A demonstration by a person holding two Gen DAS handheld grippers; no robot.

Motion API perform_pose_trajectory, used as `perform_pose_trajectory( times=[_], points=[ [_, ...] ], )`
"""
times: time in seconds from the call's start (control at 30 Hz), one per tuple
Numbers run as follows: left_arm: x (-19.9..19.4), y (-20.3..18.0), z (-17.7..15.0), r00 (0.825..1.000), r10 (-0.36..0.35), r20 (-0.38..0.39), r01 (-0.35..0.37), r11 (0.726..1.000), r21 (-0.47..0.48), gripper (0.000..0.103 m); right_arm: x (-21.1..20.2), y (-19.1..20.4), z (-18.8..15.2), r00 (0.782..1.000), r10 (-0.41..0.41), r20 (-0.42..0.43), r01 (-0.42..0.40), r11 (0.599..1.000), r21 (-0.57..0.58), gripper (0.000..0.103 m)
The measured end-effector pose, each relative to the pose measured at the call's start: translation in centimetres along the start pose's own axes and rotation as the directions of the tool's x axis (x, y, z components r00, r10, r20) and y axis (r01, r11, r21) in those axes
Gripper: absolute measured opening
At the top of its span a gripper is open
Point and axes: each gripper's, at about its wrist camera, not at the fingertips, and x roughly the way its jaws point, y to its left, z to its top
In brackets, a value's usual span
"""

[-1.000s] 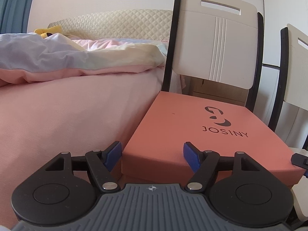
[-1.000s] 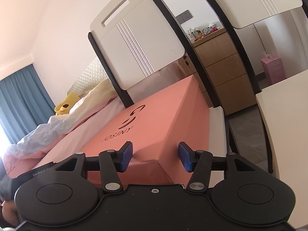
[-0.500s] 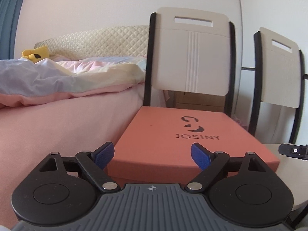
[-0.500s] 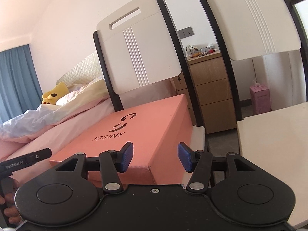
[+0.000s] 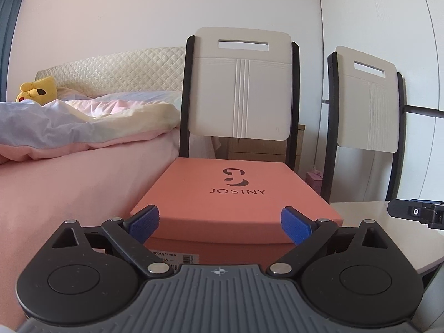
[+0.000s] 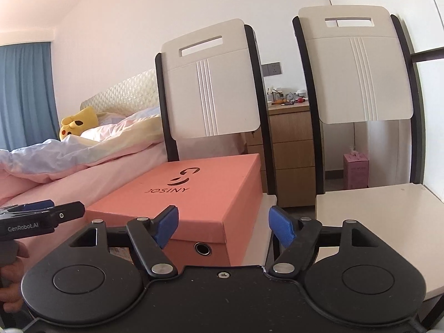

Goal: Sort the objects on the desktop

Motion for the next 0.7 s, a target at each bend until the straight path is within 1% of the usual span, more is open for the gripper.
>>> perform_pose_trajectory(
  times=[0.23, 0.33, 0.4, 0.43, 0.57, 0.63, 0.7],
  points=[
    [-2.7, -1.3, -0.8, 0.999, -0.042, 0.01, 0.042, 0.999, -0.015, 0.1, -2.6, 1.1, -1.3, 1.0, -0.023, 0.017, 0.023, 1.0, 0.012, 0.078],
    [-3.5, -1.7, -0.8, 0.999, -0.049, 0.021, 0.049, 0.999, -0.012, 0.101, -3.8, 1.7, -1.5, 0.998, -0.026, 0.054, 0.026, 1.0, -0.004, 0.085],
    [-3.9, -1.9, -0.9, 0.998, -0.051, 0.037, 0.052, 0.999, -0.006, 0.103, -4.4, 2.0, -1.7, 0.997, -0.03, 0.073, 0.031, 1.0, -0.005, 0.087],
    [-4.1, -2.1, -0.9, 0.998, -0.053, 0.035, 0.053, 0.999, -0.004, 0.103, -4.6, 2.1, -1.8, 0.997, -0.032, 0.076, 0.032, 0.999, -0.002, 0.088],
    [-4.7, -2.6, -1.2, 0.996, -0.075, 0.045, 0.074, 0.997, 0.017, 0.103, -5.4, 2.4, -2.4, 0.995, -0.045, 0.085, 0.045, 0.999, 0.007, 0.099],
    [-4.9, -2.8, -1.3, 0.996, -0.061, 0.068, 0.058, 0.998, 0.037, 0.103, -5.7, 2.6, -2.8, 0.995, -0.051, 0.088, 0.051, 0.999, 0.01, 0.103],
    [-5.1, -2.9, -1.1, 0.995, -0.07, 0.075, 0.067, 0.997, 0.038, 0.103, -6.1, 2.7, -3.0, 0.994, -0.057, 0.097, 0.056, 0.998, 0.012, 0.102]
  ],
)
